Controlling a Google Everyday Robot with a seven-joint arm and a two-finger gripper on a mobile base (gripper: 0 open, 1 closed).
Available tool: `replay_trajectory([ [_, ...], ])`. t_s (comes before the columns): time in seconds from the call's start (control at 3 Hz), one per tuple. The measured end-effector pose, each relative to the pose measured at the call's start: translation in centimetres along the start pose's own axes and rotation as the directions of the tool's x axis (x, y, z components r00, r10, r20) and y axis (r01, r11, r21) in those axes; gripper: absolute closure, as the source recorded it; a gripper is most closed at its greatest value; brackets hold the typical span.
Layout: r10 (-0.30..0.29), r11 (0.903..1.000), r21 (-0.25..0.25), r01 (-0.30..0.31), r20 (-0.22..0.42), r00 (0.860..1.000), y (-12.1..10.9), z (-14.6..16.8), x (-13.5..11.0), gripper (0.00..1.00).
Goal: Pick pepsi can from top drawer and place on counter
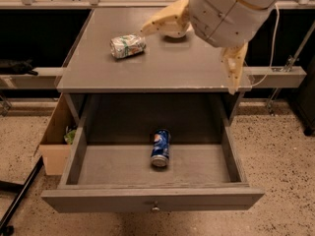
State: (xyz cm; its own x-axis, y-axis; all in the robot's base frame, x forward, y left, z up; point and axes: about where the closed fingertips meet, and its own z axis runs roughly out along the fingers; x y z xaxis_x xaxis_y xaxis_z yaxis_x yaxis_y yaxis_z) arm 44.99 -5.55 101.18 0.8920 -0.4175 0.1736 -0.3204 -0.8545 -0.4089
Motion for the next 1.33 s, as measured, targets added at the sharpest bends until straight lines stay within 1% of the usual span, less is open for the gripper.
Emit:
replay_trajectory([
  [0.33,-0.001,0.9999,0.017,0.001,-0.018,1.0,-0.5,-0.3,0.2,0.0],
  [0.67,-0.023,0.9997,0.0,0.023,-0.036,0.999,-0.5,-1.3,-0.2,0.0],
  [1.0,-0.042,0.9977,-0.051,0.044,0.044,0.998,0.1,1.1,-1.1,0.0],
  [1.33,-0.012,0.9958,-0.086,0.03,0.2,0.98,0.8,5.7,-1.3,0.0],
])
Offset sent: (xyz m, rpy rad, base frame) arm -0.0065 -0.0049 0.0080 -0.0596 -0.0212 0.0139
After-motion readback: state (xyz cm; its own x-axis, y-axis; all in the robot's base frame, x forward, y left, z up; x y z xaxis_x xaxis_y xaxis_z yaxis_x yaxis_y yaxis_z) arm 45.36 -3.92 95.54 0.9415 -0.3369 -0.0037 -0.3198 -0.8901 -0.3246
